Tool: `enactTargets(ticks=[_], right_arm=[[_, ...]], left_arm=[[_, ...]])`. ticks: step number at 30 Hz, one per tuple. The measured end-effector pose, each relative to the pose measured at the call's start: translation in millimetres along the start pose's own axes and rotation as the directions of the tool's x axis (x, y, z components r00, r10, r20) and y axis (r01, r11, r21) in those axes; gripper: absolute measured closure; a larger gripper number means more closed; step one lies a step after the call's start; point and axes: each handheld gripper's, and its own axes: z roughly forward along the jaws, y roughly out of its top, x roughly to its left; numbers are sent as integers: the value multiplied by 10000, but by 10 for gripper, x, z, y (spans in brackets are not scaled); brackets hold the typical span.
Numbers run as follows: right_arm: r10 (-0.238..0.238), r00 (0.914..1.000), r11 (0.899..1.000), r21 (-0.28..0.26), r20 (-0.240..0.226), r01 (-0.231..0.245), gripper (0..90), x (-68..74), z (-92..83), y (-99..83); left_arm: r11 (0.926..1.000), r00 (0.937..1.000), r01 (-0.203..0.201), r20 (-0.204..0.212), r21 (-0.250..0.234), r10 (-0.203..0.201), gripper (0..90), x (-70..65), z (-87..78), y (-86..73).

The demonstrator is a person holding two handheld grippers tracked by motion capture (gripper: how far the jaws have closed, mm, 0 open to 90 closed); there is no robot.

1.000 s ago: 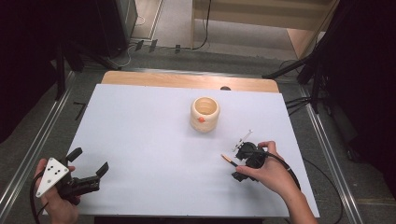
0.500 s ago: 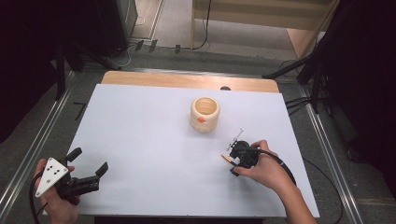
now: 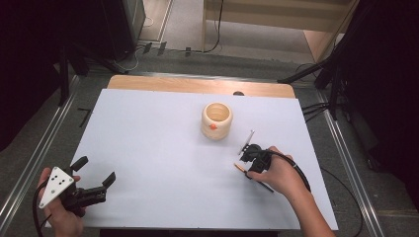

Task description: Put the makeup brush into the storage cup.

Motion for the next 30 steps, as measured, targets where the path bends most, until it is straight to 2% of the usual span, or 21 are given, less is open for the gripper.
enactTargets(ticks=[3, 6, 9, 14, 19, 20, 21, 24, 26, 30], right_arm=[[-179, 9998, 9998, 61, -58, 180, 840, 33, -1, 21], [-45, 9999, 10000, 76, -153, 46, 843, 33, -2, 26], [-118, 9998, 9999, 33, -152, 118, 844, 17, -10, 12], [97, 9997, 9983, -578, -225, -110, 844, -1, -39, -15], [350, 9990, 9897, -1380, -282, -386, 844, -22, -135, -25], [350, 9990, 9897, -1380, -282, -386, 844, -22, -135, -25], [504, 9981, 9836, -1717, -343, -556, 844, -30, -182, -33], [631, 9972, 9727, -2210, -413, -707, 844, -39, -236, -48], [575, 9972, 9631, -2604, -488, -683, 844, -61, -274, -62], [704, 9967, 9393, -3338, -392, -795, 844, -81, -352, -86]], left_arm=[[10000, 10000, 13, 13, 5, -13, 0, -4, 3, -1], [10000, 10000, 7, 11, 3, -7, 0, -5, 3, -1], [10000, 10000, 6, 8, -1, -6, 0, -2, 1, -2], [10000, 10000, 25, 6, 7, -25, 0, 3, 0, -4], [10000, 10000, 37, 10, 4, -37, 0, 0, 4, -6], [10000, 10000, 37, 10, 4, -37, 0, 0, 4, -6], [10000, 10000, 32, 11, 5, -32, 0, 0, 4, -6], [10000, 10000, 39, 12, 10, -39, 0, -1, 3, -6], [10000, 10000, 29, 17, 15, -29, 0, 0, 3, -6], [10000, 10000, 40, 14, 0, -40, 0, 0, 4, -6]])
